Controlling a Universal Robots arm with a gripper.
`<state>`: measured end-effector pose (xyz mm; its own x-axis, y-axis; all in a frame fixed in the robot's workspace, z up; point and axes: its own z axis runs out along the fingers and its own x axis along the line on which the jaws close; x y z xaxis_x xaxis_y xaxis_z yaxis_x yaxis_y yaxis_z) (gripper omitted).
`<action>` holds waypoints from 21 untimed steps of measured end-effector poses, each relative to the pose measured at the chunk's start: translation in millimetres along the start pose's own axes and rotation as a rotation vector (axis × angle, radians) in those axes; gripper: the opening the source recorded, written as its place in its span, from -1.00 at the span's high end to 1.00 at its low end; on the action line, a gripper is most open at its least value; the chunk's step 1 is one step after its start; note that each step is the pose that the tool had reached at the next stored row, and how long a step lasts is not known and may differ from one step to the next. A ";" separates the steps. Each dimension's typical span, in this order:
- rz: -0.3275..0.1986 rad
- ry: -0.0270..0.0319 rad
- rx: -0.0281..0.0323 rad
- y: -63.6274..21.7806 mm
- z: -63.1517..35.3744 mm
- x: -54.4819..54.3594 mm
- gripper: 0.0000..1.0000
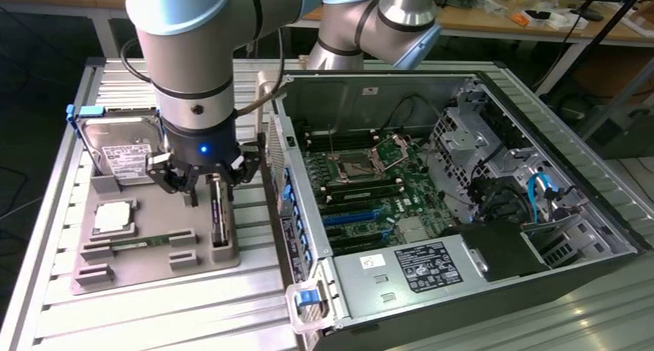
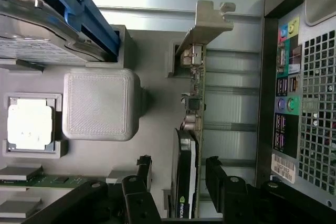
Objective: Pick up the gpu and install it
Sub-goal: 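Pick up the gpu and move the gpu toward the slot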
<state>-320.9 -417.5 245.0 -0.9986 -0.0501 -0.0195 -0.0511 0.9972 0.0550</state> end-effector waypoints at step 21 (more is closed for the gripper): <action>0.000 -0.0002 -0.0012 -0.1 1.7 0.0 -0.47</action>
<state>-320.9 -417.5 243.3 -0.9986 -0.0501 -0.0197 -0.0511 0.9971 0.0561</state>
